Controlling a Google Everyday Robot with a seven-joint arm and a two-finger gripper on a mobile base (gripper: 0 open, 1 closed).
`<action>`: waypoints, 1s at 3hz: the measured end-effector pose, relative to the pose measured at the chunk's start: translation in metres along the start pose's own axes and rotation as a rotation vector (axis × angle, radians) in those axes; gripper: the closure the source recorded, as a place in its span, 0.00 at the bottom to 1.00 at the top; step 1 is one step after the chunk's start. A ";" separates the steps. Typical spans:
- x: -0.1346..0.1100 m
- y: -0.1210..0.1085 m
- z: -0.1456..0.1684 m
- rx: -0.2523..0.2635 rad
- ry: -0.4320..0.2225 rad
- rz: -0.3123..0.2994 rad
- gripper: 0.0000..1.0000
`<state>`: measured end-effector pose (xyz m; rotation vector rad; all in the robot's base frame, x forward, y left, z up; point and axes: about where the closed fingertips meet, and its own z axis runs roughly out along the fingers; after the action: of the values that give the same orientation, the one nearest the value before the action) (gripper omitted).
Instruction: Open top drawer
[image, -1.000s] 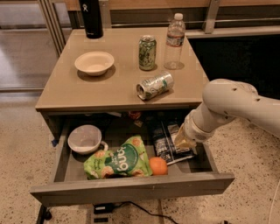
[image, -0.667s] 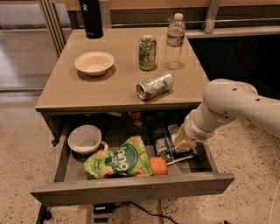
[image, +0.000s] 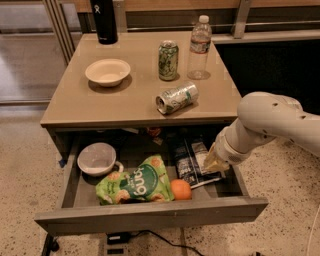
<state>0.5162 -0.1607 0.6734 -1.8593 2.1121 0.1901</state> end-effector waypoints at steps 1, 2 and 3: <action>0.013 0.009 -0.012 0.012 0.003 0.028 1.00; 0.020 0.016 -0.019 0.016 0.004 0.043 1.00; 0.023 0.028 -0.022 -0.012 0.007 0.051 1.00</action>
Offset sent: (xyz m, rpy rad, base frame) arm -0.0297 -0.0329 0.0140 0.0034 -0.0006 -0.0679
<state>0.4830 -0.1849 0.6838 -1.8172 2.1689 0.2087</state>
